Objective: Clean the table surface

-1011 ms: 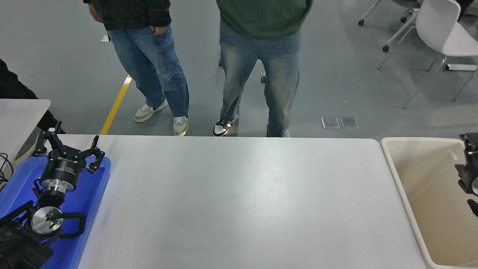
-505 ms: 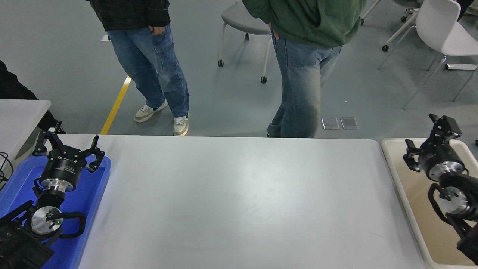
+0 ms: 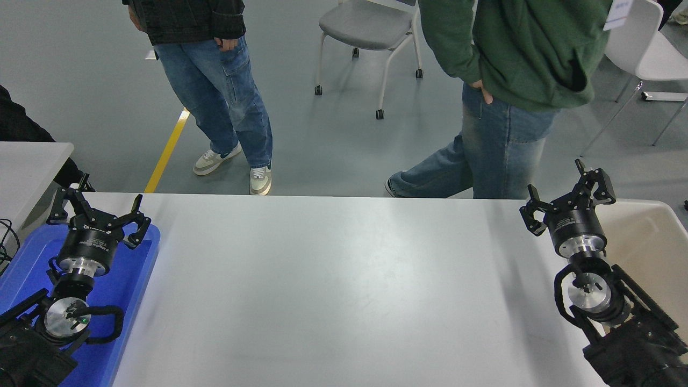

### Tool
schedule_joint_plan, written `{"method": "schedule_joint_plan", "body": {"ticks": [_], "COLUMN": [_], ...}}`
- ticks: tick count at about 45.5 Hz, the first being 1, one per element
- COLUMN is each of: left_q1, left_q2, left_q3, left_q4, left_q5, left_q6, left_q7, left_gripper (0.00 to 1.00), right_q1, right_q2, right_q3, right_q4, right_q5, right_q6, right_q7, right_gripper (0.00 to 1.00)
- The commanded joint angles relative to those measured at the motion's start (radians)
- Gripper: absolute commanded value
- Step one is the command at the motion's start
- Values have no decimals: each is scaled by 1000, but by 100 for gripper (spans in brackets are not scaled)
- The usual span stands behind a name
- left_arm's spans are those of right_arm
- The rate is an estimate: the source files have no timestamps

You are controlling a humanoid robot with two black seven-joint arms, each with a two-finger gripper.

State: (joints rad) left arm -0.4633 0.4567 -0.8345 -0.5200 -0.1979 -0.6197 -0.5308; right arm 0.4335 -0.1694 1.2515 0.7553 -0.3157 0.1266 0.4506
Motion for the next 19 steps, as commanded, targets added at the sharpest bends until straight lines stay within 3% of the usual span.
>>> {"method": "schedule_joint_plan", "body": {"ticks": [1, 19], "left_q1": [0, 0], "left_q2": [0, -1], "left_q3": [0, 0], "left_q4": [0, 0], "left_q5": [0, 0], "left_q6": [0, 0], "left_q7": [0, 0], "left_gripper": [100, 100], "right_q1": [-16, 2], "right_q2": [16, -2], "right_q3": [-43, -135], "right_q4": [-5, -63], "right_q5": [-25, -82], "right_q6": [28, 28], "right_q7": [54, 63], "right_gripper": [100, 100]}}
